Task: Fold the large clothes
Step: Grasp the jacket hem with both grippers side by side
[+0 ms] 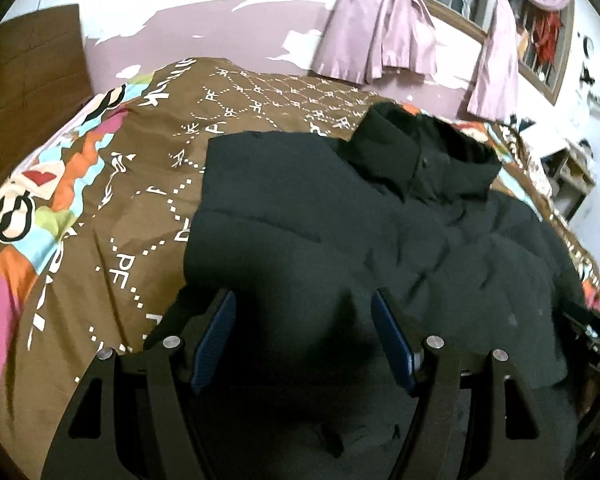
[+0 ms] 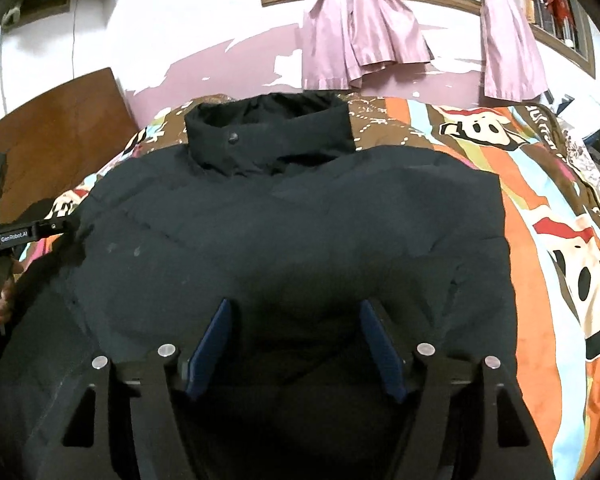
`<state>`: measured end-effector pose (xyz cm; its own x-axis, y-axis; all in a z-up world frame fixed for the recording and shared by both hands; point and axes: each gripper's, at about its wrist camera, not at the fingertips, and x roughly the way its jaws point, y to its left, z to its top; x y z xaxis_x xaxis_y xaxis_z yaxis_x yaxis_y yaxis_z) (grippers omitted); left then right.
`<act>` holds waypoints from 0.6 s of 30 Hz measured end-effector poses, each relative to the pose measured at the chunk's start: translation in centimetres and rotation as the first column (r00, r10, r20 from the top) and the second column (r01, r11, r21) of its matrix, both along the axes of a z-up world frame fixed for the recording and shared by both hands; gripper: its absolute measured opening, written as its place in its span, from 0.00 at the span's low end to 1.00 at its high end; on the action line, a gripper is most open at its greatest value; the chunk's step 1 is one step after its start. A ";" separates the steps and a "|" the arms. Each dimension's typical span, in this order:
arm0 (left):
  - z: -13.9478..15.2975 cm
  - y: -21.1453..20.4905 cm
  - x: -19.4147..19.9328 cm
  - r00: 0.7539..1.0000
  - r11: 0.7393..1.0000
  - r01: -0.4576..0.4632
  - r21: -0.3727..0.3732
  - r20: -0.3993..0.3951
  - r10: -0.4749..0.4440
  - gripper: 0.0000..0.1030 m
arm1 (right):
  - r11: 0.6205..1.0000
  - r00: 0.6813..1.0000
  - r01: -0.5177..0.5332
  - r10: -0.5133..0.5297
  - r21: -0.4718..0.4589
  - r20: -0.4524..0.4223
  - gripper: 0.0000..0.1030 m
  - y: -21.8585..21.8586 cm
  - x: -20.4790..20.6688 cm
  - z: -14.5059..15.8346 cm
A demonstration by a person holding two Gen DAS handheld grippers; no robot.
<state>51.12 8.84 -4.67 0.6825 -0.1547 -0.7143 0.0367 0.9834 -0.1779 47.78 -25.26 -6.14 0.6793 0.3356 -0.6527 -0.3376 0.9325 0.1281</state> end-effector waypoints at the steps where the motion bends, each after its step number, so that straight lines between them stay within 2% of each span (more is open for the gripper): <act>1: 0.2 0.2 0.2 1.000 1.000 -0.002 -0.014 -0.002 0.002 0.62 | 1.000 1.000 0.004 -0.004 0.004 0.001 0.66 -0.1 0.1 0.1; 2: 0.4 0.3 0.4 1.000 1.000 -0.002 -0.028 -0.003 0.002 0.62 | 1.000 1.000 0.010 -0.010 0.008 0.005 0.67 -0.2 0.2 0.3; 4: 1.0 0.2 0.9 1.000 0.999 -0.001 -0.041 0.002 0.001 0.62 | 1.000 1.000 0.020 -0.020 0.013 0.014 0.76 -0.3 0.5 0.8; 5: 1.4 0.0 1.2 1.000 0.999 0.001 -0.042 0.009 0.000 0.62 | 1.000 1.000 0.025 -0.026 0.017 0.018 0.77 -0.3 0.7 1.1; 8: 2.2 -1.0 1.8 1.000 1.000 0.013 -0.018 0.016 -0.013 0.67 | 0.997 0.998 0.052 -0.053 0.055 0.019 0.78 -0.5 1.5 1.8; 12: 2.3 -1.5 2.3 1.000 0.999 0.016 0.029 0.015 -0.016 0.67 | 0.993 0.997 0.075 -0.076 0.088 0.010 0.78 -0.4 2.8 2.6; 18: 2.9 -1.2 4.0 1.000 1.000 0.014 0.008 0.016 -0.014 0.67 | 0.995 0.997 0.077 -0.077 0.069 0.004 0.79 0.5 4.5 3.2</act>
<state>55.09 7.61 -1.79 0.6917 -0.1589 -0.7045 0.0532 0.9840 -0.1698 52.29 -24.75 -2.95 0.7091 0.3259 -0.6252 -0.2664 0.9449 0.1903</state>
